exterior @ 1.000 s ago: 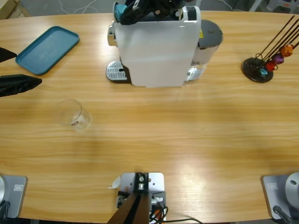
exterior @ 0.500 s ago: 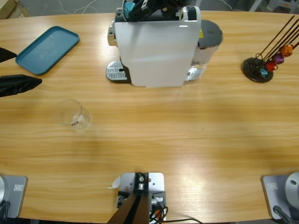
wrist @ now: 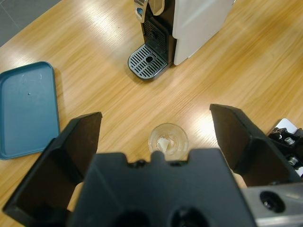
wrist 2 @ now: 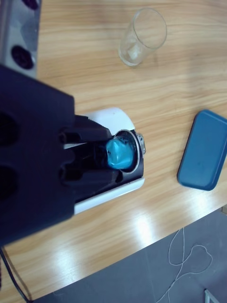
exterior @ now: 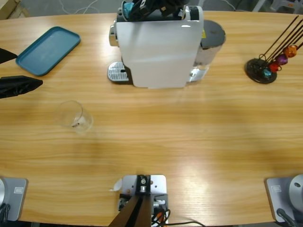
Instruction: Pour coffee
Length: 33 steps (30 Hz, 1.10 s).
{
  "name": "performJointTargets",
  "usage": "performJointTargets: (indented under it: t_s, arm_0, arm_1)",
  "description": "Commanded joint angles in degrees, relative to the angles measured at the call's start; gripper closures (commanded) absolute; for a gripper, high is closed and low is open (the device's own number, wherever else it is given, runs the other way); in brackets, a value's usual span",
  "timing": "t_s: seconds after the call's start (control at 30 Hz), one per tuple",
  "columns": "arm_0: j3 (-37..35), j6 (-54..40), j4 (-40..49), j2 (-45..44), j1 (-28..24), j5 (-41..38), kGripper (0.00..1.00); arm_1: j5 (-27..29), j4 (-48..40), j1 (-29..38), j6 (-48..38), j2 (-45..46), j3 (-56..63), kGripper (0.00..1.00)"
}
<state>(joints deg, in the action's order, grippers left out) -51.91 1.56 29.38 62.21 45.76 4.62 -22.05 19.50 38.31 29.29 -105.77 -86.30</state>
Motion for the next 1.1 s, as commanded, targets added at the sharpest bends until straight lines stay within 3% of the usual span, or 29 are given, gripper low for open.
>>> performJointTargets:
  t_s: [0.03, 0.17, 0.47, 0.53, 0.57, 0.67, 0.73, 0.87, 0.93, 1.03, 1.1]
  arm_0:
    - [2.29, 0.55, -0.08, 1.33, -0.49, 0.39, 0.000]
    - [2.34, 0.55, -0.11, 1.29, -0.49, 0.39, 0.000]
    - [2.31, 0.69, -0.29, 1.31, -0.53, 0.38, 0.000]
    - [2.26, 1.34, -0.33, 1.26, -0.51, 0.43, 0.002]
    - [2.26, 1.78, -0.31, 1.10, -0.51, 0.48, 0.004]
    - [2.34, 3.13, -0.29, 0.31, -0.51, 0.57, 0.007]
    - [2.34, 4.44, -0.26, -0.15, -0.55, 0.57, 0.009]
    - [2.73, 8.71, 0.20, -1.85, -0.51, 0.45, 0.013]
    - [3.31, 9.69, 0.45, -3.10, -0.49, 0.39, 0.013]
    - [3.84, 10.48, 0.87, -4.84, -0.49, 0.39, 0.013]
    - [3.70, 10.48, 0.94, -5.40, -0.49, 0.39, 0.013]
  arm_1:
    - [2.67, 1.04, -2.19, 0.33, -2.67, 0.25, 0.474]
    - [5.94, 1.54, -1.61, 0.33, -1.61, 0.90, 0.081]
    - [6.56, 2.70, 2.31, -1.87, 2.80, -0.59, 0.070]
    - [6.23, 4.95, 6.11, -7.25, 4.47, -3.04, 0.128]
    - [6.30, 6.05, 7.89, -10.80, 5.23, -3.83, 0.221]
    - [8.44, 8.27, 11.56, -16.76, 7.51, -3.84, 0.623]
    - [9.93, 8.11, 13.37, -18.69, 9.30, -2.61, 0.985]
    - [20.90, 7.20, 15.74, -34.42, 14.79, 2.80, 1.000]
    - [29.66, 5.17, 15.74, -43.74, 18.29, 9.01, 1.000]
    - [38.90, 4.66, 15.74, -52.30, 20.89, 14.44, 1.000]
    - [41.98, 4.19, 15.74, -55.38, 21.64, 16.46, 1.000]
